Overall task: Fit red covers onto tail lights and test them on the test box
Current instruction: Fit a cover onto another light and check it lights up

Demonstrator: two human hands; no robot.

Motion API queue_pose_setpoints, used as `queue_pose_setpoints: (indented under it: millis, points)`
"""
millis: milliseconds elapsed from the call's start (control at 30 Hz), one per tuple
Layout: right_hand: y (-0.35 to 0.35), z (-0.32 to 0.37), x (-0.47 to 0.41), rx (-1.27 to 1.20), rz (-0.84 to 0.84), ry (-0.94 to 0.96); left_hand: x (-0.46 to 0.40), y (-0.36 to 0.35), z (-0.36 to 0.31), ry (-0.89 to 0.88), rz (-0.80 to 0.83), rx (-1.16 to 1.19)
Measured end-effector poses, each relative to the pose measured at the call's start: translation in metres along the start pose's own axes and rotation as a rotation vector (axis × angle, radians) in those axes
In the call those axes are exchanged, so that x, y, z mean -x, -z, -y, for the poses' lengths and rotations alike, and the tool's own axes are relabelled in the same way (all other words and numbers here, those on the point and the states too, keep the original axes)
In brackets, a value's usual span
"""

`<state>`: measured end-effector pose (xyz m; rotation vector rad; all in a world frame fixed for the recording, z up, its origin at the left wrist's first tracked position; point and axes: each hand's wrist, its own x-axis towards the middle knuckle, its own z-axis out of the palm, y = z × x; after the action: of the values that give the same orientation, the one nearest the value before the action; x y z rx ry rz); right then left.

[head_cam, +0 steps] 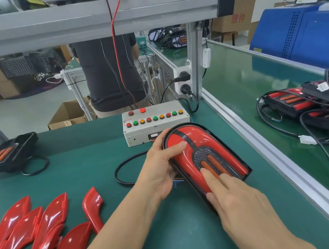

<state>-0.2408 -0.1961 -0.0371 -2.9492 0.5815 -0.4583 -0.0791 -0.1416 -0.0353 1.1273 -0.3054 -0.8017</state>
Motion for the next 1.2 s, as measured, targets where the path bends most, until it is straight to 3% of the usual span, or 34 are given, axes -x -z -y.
queue_pose_setpoints:
  millis: [167, 267, 367, 433, 567, 667, 867, 1200]
  points:
    - [-0.005, -0.015, 0.003, -0.215, -0.009, -0.009, -0.001, -0.004, -0.007, -0.028, -0.060, 0.045]
    - [0.007, -0.033, 0.011, -0.691, -0.108, -0.308, 0.000, 0.001, -0.016, -0.046, -0.072, 0.109]
    - [0.004, -0.041, 0.011, -1.203, 0.221, -0.586, 0.002, 0.002, -0.020, -0.074, -0.047, 0.133]
    - [-0.004, -0.035, 0.006, -1.524, 0.399, -0.588, 0.004, -0.003, -0.018, -0.079, -0.006, 0.135]
    - [-0.011, -0.025, -0.003, -1.880, 0.329, -0.592, 0.009, -0.008, -0.015, -0.105, 0.043, 0.109]
    - [-0.011, -0.027, -0.004, -1.933, 0.341, -0.596, 0.011, -0.003, -0.017, -0.130, 0.052, 0.086]
    - [-0.011, -0.025, -0.002, -1.770, 0.427, -0.537, 0.016, 0.000, -0.014, -0.134, 0.038, 0.057]
    - [-0.010, -0.018, -0.001, -1.672, 0.348, -0.452, 0.022, 0.002, -0.023, -0.070, 0.100, 0.028]
